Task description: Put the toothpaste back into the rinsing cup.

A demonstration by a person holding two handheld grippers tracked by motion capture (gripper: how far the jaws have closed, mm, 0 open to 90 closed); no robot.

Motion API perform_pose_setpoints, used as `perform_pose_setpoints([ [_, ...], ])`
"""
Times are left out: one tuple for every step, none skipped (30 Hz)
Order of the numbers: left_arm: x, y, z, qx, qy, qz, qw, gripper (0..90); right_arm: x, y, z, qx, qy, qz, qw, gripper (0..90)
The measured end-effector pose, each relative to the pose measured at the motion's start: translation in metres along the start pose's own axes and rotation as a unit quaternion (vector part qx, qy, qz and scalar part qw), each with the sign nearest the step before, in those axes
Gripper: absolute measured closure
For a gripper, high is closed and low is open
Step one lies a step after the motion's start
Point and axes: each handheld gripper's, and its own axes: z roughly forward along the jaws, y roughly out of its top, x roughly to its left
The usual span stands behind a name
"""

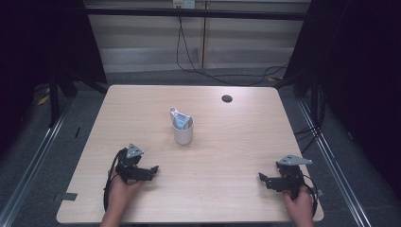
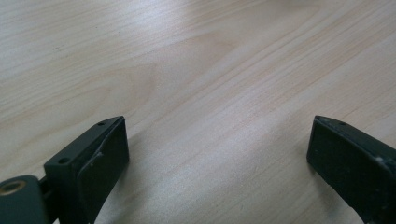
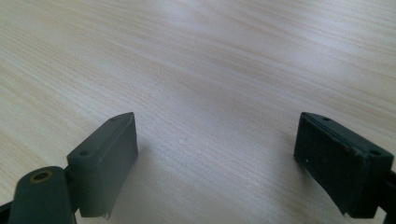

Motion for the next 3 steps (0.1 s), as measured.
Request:
perform_pose_setpoints([
  [0.0000, 0.0000, 0.0001, -0.001, 0.001, 0.000, 1.0000, 5.5, 0.0001, 0.0000, 0.0000, 0.000, 0.000, 0.000, 1.0000, 12.9],
  [0.0001, 0.0000, 0.0000, 0.000, 0.000, 0.000, 1.0000, 5.4, 0.0000, 0.0000, 0.0000, 0.000, 0.000, 0.000, 1.0000, 12.9],
  [0.0000, 0.0000, 0.0001, 0.000, 0.001, 0.000, 1.0000, 5.4, 0.0000, 0.0000, 0.0000, 0.000, 0.000, 0.000, 1.0000, 12.9],
])
